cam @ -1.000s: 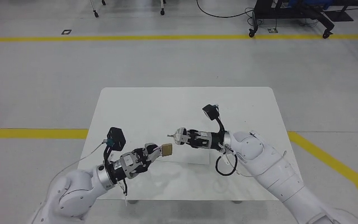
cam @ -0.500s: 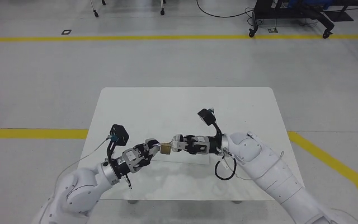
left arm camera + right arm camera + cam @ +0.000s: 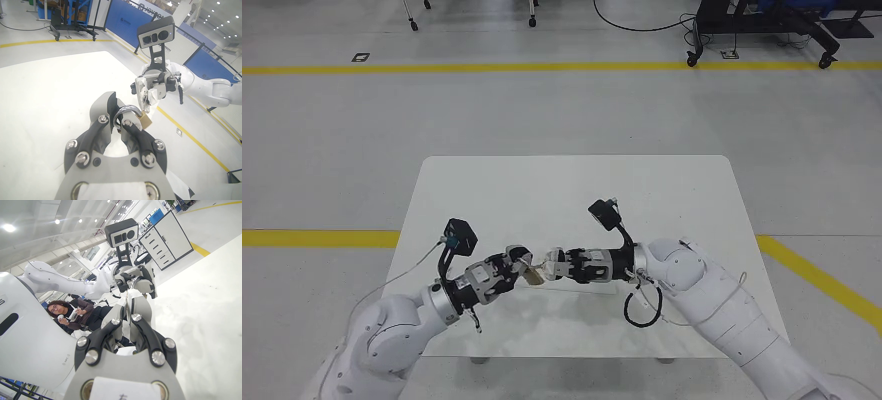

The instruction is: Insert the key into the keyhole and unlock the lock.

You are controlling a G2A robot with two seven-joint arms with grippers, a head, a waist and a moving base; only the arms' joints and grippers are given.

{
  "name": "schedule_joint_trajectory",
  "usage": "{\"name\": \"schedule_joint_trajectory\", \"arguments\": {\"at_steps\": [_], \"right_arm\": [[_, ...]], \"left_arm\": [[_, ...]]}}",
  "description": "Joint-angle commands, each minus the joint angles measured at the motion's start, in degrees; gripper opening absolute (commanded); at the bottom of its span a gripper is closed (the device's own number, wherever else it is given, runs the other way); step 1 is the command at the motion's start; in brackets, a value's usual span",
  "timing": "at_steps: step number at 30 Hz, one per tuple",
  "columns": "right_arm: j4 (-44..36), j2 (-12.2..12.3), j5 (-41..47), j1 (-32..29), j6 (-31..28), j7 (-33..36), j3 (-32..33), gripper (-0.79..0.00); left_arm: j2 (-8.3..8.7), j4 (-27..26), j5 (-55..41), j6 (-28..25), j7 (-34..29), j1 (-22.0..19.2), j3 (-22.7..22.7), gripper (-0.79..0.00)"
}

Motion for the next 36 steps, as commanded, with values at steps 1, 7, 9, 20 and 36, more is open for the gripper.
{"name": "schedule_joint_trajectory", "arguments": {"at_steps": [1, 7, 9, 20, 36], "right_arm": [[0.1, 0.1, 0.8, -0.4, -1.0, -0.5, 0.8, -0.785], [1.1, 0.7, 6.1, -2.7, -6.3, -3.3, 4.9, -0.785], [1.7, 1.0, 6.6, -3.4, -7.5, -4.5, 6.5, -0.785], [-1.0, 2.2, 3.4, -8.4, -8.5, -7.9, 12.9, -0.785], [-1.9, 2.3, 2.5, -9.0, -7.6, -8.5, 13.6, -0.785]], "left_arm": [[0.10, 1.5, -5.2, -1.4, -2.8, -0.7, -0.3, -0.785], [0.42, 8.4, -25.6, -3.7, -16.2, -4.5, 0.2, -0.785], [0.47, 12.1, -36.7, -2.4, -24.2, -7.3, 1.1, -0.785], [-1.97, 35.2, -72.0, 13.2, -64.4, -25.8, 12.1, -0.785], [-2.72, 38.7, -82.7, 28.8, -65.7, -25.5, 13.9, -0.785]]}}
